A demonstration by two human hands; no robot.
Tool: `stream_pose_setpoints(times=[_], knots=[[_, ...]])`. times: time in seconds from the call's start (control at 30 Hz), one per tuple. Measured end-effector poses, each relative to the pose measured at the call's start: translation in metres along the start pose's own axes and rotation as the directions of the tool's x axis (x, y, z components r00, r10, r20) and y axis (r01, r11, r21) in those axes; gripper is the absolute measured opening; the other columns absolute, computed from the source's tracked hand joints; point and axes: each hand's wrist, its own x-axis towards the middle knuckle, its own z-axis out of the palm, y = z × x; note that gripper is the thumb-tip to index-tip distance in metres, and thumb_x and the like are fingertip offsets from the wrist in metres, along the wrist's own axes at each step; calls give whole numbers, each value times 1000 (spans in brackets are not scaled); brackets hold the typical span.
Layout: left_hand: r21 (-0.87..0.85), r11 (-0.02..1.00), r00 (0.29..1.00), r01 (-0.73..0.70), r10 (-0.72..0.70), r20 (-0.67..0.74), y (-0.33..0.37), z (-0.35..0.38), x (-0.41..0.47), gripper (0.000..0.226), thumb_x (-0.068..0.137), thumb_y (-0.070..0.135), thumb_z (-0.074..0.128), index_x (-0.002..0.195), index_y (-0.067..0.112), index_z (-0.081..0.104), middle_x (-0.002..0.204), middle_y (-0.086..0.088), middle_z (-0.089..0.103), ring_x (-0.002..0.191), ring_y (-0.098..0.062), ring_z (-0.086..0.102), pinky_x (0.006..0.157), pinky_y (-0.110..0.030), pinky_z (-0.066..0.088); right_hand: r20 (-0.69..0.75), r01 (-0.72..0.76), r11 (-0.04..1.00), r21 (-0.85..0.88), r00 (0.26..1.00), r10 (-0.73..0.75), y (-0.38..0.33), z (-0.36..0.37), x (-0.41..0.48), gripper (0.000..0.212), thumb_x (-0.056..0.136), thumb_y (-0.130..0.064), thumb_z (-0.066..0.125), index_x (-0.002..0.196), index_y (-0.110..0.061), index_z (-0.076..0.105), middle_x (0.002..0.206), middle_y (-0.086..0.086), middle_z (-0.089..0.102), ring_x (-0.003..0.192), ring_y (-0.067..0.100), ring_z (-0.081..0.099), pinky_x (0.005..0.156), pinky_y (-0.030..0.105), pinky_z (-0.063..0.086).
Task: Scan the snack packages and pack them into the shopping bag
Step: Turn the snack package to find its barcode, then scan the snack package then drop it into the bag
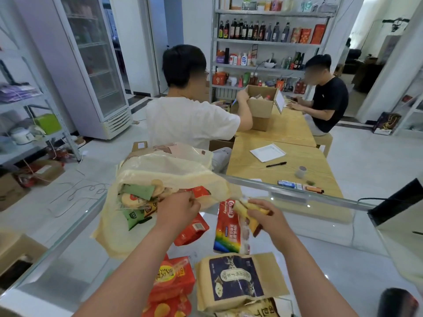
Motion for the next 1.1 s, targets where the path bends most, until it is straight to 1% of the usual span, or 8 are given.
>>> stream_pose_setpoints(times=[0.1,0.33,0.43,0.57,0.73,0.83,0.97,1.1], knots=[[67,998,994,13,-20,107,11,8,-8,25,86,32,50,76,17,67,73,-1,66,69,-20,61,52,-27,42,-140,-39,993,112,989,55,22,-35,-1,26,87,-11,68,112,-12,63,101,18,60,70,23,61,50,31,55],[157,983,899,-90,12,438,26,17,-22,29,82,47,51,63,29,63,69,12,61,70,-10,58,61,-23,39,-616,-209,914,-347,786,-54,50,-54,-4,58,77,-30,75,128,-14,52,129,18,49,118,36,44,93,46,40],[-48,998,910,-34,50,411,28,15,-23,21,91,37,55,102,37,72,96,17,65,86,-2,57,67,-16,37,-394,-71,735,-674,876,-277,37,-29,-12,42,78,-31,72,114,-14,61,116,9,59,110,30,51,87,39,40],[-218,976,924,3,81,373,32,13,-19,25,89,44,57,112,37,67,101,14,68,85,0,58,69,-17,41,-10,-80,779,-622,996,94,33,36,-14,74,61,-68,65,122,-29,49,116,0,59,109,24,57,90,38,48],[-492,871,915,-20,214,342,42,10,-13,20,90,29,59,72,28,67,65,15,63,54,2,54,60,-21,47,-139,-249,630,-736,966,219,39,86,-11,112,66,-60,69,149,-34,-2,145,14,20,133,36,29,104,47,34],[-532,846,871,35,236,432,41,7,-6,28,91,23,54,70,13,68,62,10,65,48,-4,54,50,-17,45,-221,-304,582,-754,952,211,38,95,-6,107,72,-48,70,148,-38,-5,145,14,19,132,35,27,104,45,34],[-557,827,771,73,308,558,46,9,-1,34,94,23,46,70,15,69,63,6,68,49,-6,59,45,-18,42,-264,-339,758,-557,938,225,37,79,9,90,70,-52,65,144,-45,14,131,11,45,120,33,45,96,41,40],[-668,709,769,226,291,569,61,12,1,43,100,26,40,67,12,64,59,0,66,48,-12,59,48,-20,44,-328,-146,977,-153,940,89,23,52,-2,46,68,-61,58,112,-56,48,96,-6,69,91,21,65,80,43,53]])
